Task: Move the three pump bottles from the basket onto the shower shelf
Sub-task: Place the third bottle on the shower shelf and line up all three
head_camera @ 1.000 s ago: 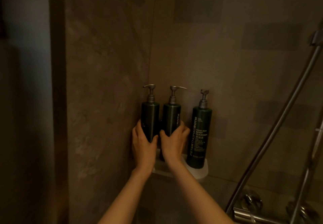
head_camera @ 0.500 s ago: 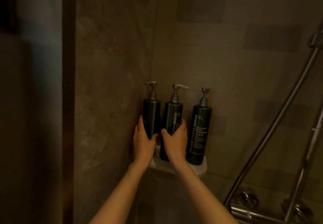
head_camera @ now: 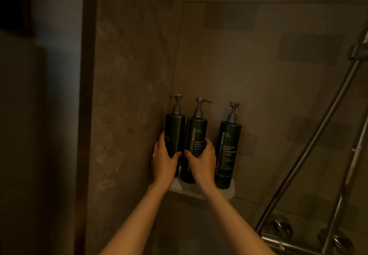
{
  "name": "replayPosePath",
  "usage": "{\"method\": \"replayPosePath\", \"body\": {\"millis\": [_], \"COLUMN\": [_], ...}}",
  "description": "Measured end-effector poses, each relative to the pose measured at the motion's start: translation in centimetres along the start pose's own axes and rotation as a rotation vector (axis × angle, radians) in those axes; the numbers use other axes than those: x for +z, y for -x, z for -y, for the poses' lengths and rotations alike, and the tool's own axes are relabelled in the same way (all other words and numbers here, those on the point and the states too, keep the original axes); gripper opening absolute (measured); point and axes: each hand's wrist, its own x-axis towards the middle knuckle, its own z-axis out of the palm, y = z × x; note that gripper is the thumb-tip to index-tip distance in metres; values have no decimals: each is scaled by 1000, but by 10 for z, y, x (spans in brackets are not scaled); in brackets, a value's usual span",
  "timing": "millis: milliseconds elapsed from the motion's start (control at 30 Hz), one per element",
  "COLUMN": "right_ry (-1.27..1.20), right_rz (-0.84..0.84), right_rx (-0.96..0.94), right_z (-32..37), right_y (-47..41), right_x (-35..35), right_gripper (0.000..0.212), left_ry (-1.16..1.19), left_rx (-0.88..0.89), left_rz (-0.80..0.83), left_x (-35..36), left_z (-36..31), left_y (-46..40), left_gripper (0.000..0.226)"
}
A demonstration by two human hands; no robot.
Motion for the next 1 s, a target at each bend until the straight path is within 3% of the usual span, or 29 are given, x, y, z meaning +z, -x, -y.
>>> {"method": "replayPosePath", "body": {"millis": [167,400,567,1000], "right_ry": [35,-24,29,20], "right_rz": [-76,9,-38,-55], "right_rx": [-17,-26,-25,-14], "right_z": [0,-6,-7,-11], "right_y": [-1,-1,-1,-3], "right_x": [6,7,5,3], "right_gripper": [69,61,74,72], "left_ry": [-39,33,7,24], "left_rx": [15,26,3,-12], "left_rz": [-5,87,43,80], "left_x": [3,2,4,7], "left_z": [-1,1,4,6], "left_y": [-1,-3,-3,-9], "left_gripper": [83,78,76,73]}}
